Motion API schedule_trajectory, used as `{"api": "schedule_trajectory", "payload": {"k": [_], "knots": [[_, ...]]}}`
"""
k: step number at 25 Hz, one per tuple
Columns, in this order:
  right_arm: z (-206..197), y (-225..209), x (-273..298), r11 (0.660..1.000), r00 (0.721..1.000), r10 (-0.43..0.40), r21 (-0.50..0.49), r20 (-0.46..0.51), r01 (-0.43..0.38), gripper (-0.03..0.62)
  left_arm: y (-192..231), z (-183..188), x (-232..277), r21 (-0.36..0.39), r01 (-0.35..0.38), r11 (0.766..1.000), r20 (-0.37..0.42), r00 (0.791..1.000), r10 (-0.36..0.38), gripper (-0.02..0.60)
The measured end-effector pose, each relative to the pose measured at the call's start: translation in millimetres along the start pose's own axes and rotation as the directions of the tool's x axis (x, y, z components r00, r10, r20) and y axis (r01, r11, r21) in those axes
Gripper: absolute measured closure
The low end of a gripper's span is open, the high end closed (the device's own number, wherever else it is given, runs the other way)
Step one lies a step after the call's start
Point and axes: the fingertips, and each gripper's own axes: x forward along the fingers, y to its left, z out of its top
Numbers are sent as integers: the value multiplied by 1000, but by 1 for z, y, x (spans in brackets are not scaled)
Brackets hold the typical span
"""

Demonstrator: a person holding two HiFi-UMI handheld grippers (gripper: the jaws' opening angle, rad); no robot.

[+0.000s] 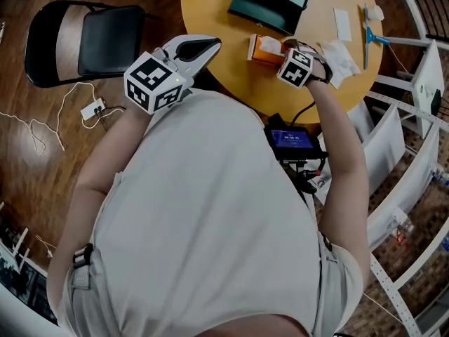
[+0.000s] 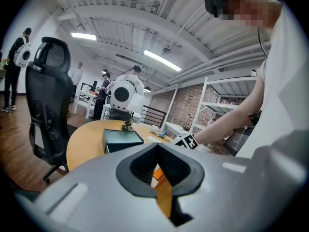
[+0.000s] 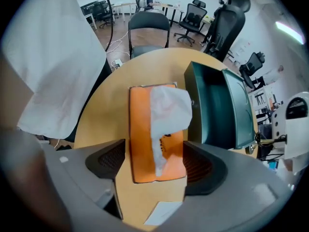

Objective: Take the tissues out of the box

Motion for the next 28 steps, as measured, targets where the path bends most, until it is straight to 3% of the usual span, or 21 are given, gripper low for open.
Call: {"api": "schedule_trajectory", "payload": {"k": [4, 6, 7, 8, 10, 12, 15, 16, 18, 20, 22, 28], "knots": [[14, -11, -34, 998, 993, -60, 39, 105, 56, 238, 8, 4, 9, -5, 34, 999, 6, 999, -34, 582], [31, -26, -63, 988, 963, -141, 94, 228, 122, 336, 12, 5, 14, 0, 46, 999, 10, 999, -46, 582], [41, -33, -82, 978, 930, -191, 142, 313, 153, 415, 13, 5, 18, 6, 52, 999, 16, 999, -52, 582], [49, -38, -103, 965, 883, -240, 200, 403, 171, 468, 11, 7, 20, 13, 57, 998, 23, 998, -57, 581], [61, -37, -149, 937, 759, -313, 318, 571, 147, 492, 3, 12, 21, 25, 64, 998, 40, 997, -65, 582], [70, -26, -196, 917, 612, -341, 395, 713, 51, 495, -10, 21, 17, 32, 72, 997, 53, 996, -74, 582], [83, -8, -248, 906, 409, -322, 403, 854, -129, 514, -24, 37, 15, 47, 96, 994, 80, 992, -99, 581], [86, -3, -260, 905, 357, -312, 390, 880, -172, 514, -28, 43, 16, 53, 107, 993, 93, 989, -112, 581], [89, 3, -278, 903, 282, -305, 371, 910, -218, 523, -35, 55, 19, 74, 130, 989, 121, 983, -138, 581], [90, 5, -292, 898, 232, -324, 375, 917, -229, 582, -41, 64, 20, 108, 141, 984, 141, 978, -155, 582], [88, 7, -301, 897, 206, -340, 382, 918, -223, 597, -43, 70, 21, 133, 141, 981, 149, 976, -160, 582], [84, 10, -305, 896, 211, -368, 406, 906, -179, 599, -38, 66, 23, 123, 144, 982, 141, 977, -161, 582]]}}
